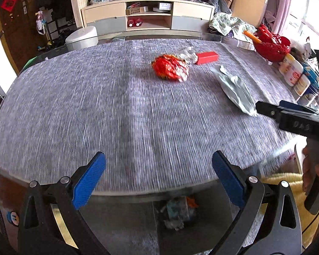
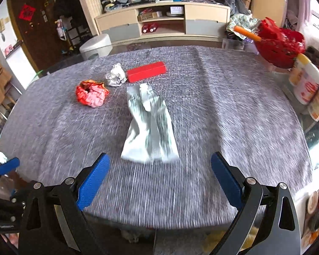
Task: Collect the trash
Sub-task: 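Grasp the red snack wrapper with the left tool while the right tool grasps the white-green packet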
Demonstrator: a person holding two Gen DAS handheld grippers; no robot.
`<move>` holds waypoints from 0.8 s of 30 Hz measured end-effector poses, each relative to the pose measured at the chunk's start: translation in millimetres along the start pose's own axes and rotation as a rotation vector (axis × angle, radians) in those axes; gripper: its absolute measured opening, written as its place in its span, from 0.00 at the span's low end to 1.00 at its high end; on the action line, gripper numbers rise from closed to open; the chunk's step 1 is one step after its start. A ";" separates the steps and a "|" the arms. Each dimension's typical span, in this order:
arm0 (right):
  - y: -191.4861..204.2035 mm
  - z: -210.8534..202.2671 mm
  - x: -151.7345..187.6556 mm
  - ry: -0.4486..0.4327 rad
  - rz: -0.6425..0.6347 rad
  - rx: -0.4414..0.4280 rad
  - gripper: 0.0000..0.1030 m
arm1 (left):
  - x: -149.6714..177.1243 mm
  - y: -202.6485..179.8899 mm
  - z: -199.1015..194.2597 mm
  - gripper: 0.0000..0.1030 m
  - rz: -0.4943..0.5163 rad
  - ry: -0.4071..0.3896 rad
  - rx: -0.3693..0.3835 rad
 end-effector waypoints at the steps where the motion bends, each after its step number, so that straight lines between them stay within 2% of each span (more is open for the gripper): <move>1: -0.1 3.9 -2.8 0.000 -0.005 0.000 0.93 | -4.1 -0.1 3.5 0.92 0.001 0.002 0.001; 6: 3.7 29.8 -22.8 0.011 -0.015 -0.006 0.93 | -28.5 1.2 23.0 0.92 0.005 0.008 -0.003; 11: 9.8 45.5 -25.3 0.033 -0.029 -0.030 0.90 | -44.0 4.0 42.9 0.92 0.016 0.024 -0.004; 12: 10.0 47.6 -25.7 0.032 -0.038 -0.027 0.86 | -48.8 4.2 48.2 0.92 0.018 0.027 -0.006; 14: 9.2 50.8 -27.4 0.033 -0.051 -0.019 0.67 | -55.8 5.0 55.7 0.92 0.019 0.030 -0.006; 16: 7.2 52.5 -32.2 0.017 -0.082 0.011 0.58 | -64.3 4.2 66.2 0.92 0.014 0.037 -0.001; 24: -1.2 49.5 -57.0 -0.028 -0.053 -0.047 0.37 | -99.3 -7.5 98.1 0.92 0.013 0.030 0.024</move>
Point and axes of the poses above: each gripper's, at about its wrist camera, not at the fingertips, and z roughly the way its jaws point, y to its left, x to its underside, the point moved 10 cm from there along z, roughly the way its jaws point, and after that the axes turned 1 degree about -z, right-handed, at the moved point
